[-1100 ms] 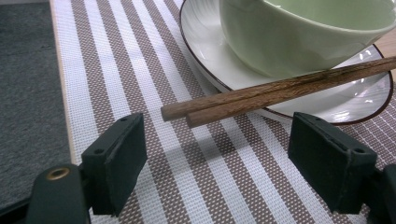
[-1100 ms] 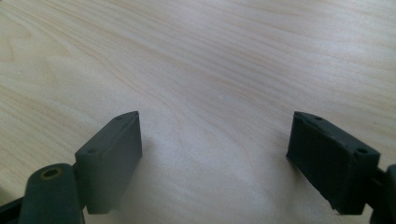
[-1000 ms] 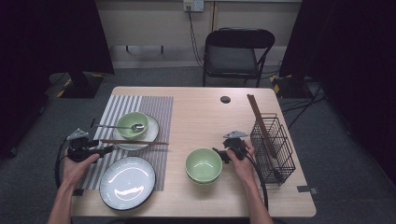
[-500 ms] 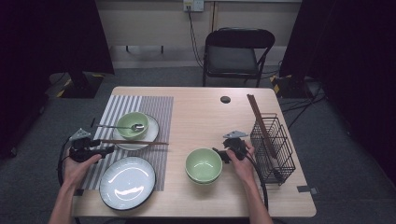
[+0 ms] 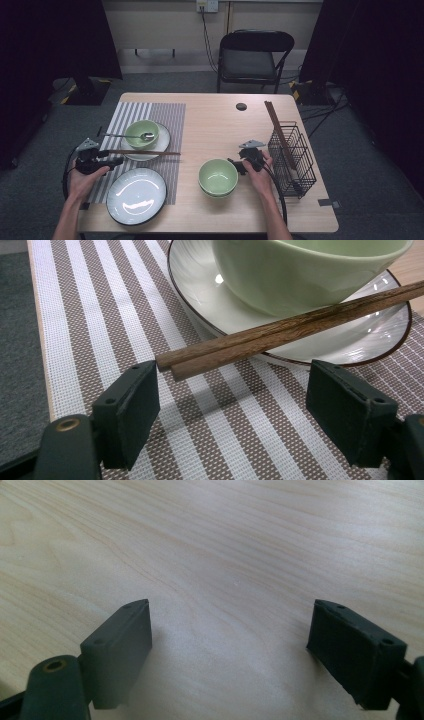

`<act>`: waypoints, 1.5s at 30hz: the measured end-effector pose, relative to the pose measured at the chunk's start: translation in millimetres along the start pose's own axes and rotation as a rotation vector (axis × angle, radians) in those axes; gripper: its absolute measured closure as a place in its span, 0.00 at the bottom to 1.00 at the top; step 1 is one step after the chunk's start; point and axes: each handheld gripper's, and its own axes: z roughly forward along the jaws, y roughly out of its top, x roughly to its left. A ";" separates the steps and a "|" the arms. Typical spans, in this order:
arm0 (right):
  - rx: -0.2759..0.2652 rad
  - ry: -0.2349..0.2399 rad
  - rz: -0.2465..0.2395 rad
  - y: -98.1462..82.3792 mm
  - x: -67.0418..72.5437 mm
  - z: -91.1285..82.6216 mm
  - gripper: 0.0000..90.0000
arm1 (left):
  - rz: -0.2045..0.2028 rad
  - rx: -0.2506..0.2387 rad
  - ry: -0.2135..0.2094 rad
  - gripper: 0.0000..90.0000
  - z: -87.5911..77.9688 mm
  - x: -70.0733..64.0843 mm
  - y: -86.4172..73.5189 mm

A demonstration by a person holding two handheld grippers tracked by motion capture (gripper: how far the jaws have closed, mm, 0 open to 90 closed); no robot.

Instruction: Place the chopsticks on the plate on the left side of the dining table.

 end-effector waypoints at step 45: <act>0.000 0.002 0.001 0.0 -0.1 0.0 0.19 | -0.026 0.022 0.091 0.29 -41.1 -21.2 -8.5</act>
